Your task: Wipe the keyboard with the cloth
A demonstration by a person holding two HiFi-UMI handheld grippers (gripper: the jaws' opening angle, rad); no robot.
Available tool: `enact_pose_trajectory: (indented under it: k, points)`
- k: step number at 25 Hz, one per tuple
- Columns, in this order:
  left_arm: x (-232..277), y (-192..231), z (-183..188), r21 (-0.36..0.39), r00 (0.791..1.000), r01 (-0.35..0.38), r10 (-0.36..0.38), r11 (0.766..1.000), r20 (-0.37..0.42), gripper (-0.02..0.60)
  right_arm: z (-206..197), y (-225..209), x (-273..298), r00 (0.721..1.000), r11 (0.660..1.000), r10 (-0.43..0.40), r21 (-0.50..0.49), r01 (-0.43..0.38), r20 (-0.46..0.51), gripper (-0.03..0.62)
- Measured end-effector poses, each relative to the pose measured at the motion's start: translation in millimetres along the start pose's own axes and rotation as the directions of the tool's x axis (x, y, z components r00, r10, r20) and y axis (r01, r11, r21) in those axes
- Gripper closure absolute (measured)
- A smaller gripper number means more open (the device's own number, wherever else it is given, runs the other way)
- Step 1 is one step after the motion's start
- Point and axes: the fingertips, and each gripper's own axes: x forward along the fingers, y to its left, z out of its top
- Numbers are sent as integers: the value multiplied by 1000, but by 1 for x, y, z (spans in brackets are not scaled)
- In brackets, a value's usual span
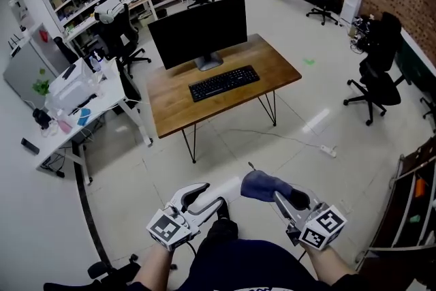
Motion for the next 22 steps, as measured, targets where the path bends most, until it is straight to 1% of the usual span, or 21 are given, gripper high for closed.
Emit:
enact_pose_trajectory:
  k: [3, 7, 9, 13, 16, 19, 22]
  points:
    - [14, 35, -6, -17, 1000, -3, 3, 1000, 1, 376, 1, -18, 27, 1000, 1000, -9, -7, 9, -15, 499]
    - [48, 97, -9, -19, 1000, 17, -17, 1000, 27, 376, 8, -58, 74, 998, 999, -51, -15, 50, -48, 499]
    - [63, 129, -9, -29, 999, 29, -29, 999, 26, 376, 13, -75, 101, 995, 998, -69, -15, 68, -68, 499]
    - [91, 195, 3, -13, 996, 78, -77, 997, 40, 376, 31, -109, 169, 991, 996, -93, -21, 92, -98, 499]
    - [106, 237, 10, -5, 993, 115, -114, 993, 25, 376, 45, -136, 212, 988, 993, -121, -17, 120, -98, 499]
    - [117, 282, 18, 5, 994, 112, -113, 994, 17, 376, 62, -160, 251, 987, 991, -135, 4, 136, -81, 499]
    - [124, 310, 27, -9, 994, 105, -104, 994, 22, 376, 71, -181, 279, 986, 990, -140, 6, 141, -90, 499]
